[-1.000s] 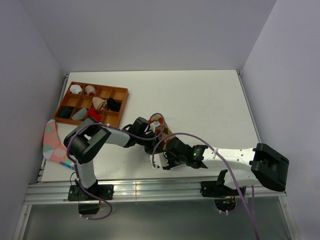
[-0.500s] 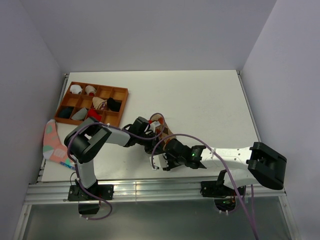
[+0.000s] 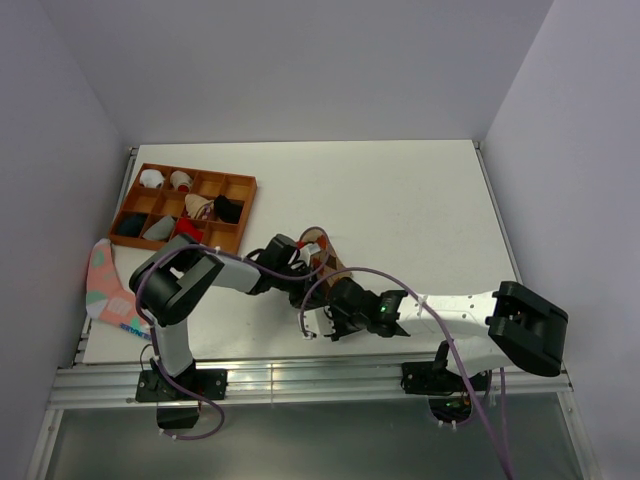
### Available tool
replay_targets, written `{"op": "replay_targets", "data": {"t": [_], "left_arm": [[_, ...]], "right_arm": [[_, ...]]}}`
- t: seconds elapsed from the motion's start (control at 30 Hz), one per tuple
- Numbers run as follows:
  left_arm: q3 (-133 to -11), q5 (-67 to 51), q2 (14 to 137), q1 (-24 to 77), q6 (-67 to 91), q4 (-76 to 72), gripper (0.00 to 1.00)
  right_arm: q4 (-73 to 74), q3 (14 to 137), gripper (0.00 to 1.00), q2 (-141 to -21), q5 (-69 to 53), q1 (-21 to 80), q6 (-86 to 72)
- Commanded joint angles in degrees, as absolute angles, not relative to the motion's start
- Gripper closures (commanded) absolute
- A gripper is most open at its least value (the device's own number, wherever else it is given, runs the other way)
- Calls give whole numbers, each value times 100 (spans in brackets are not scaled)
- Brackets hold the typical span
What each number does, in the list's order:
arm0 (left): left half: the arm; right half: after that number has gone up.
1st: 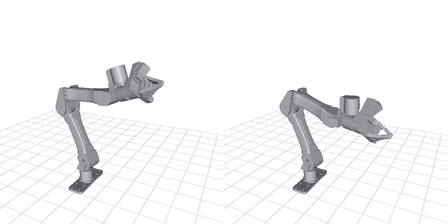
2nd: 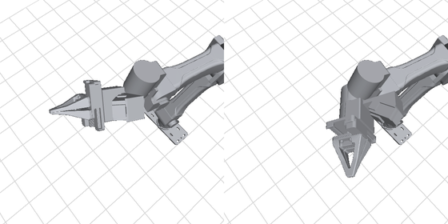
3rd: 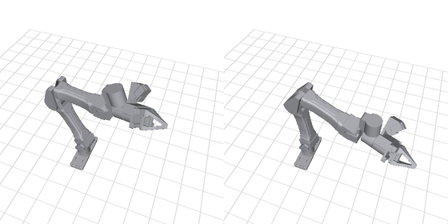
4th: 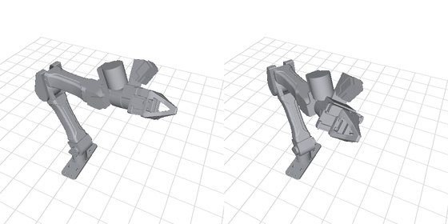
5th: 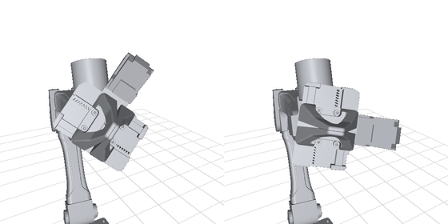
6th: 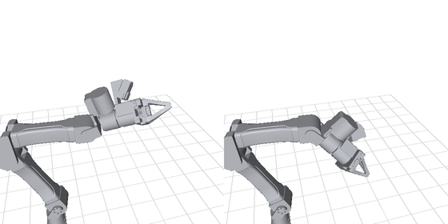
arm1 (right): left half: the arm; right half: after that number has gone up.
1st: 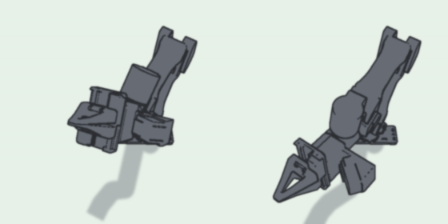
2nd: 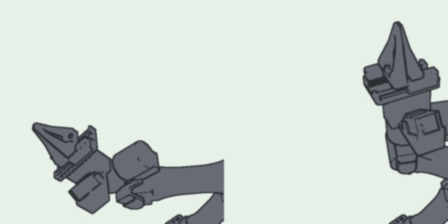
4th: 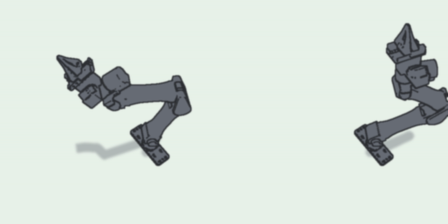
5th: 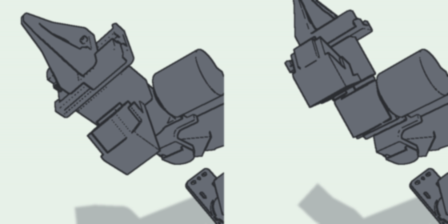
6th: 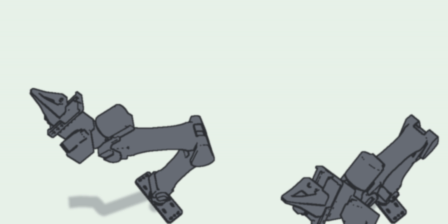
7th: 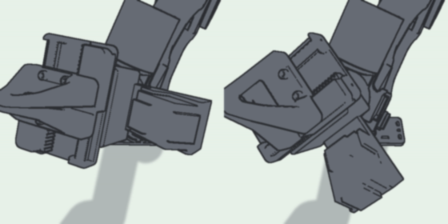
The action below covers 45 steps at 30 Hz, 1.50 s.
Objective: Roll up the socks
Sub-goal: Roll the sock at the center of the board.
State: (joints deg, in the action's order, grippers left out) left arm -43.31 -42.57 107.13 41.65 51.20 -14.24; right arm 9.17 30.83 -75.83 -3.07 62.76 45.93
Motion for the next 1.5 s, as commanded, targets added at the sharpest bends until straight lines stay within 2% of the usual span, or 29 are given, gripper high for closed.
{"op": "replay_targets", "data": {"t": [0.0,0.4,0.97,1.13,1.2,1.47], "left_arm": [[-3841,-3559,11083,4228,5079,-667,100],[-3050,-2858,10012,4228,6169,-2125,88],[-2444,-1109,8798,4456,6136,-3155,88],[-2189,-616,8394,4597,5994,-3349,81],[-2162,-370,8306,4667,5950,-3305,75],[-1855,316,7885,4886,5512,-3568,71]], "right_arm": [[1002,3190,76,-7655,-457,6293,4439],[2169,3875,81,-7795,-2099,5107,4473],[4479,5553,82,-9499,-4103,3956,4913],[5273,6310,82,-10106,-4614,3560,5124],[5580,6547,82,-10370,-4780,3454,5203],[6081,6802,83,-10828,-5071,3375,5282]]}}
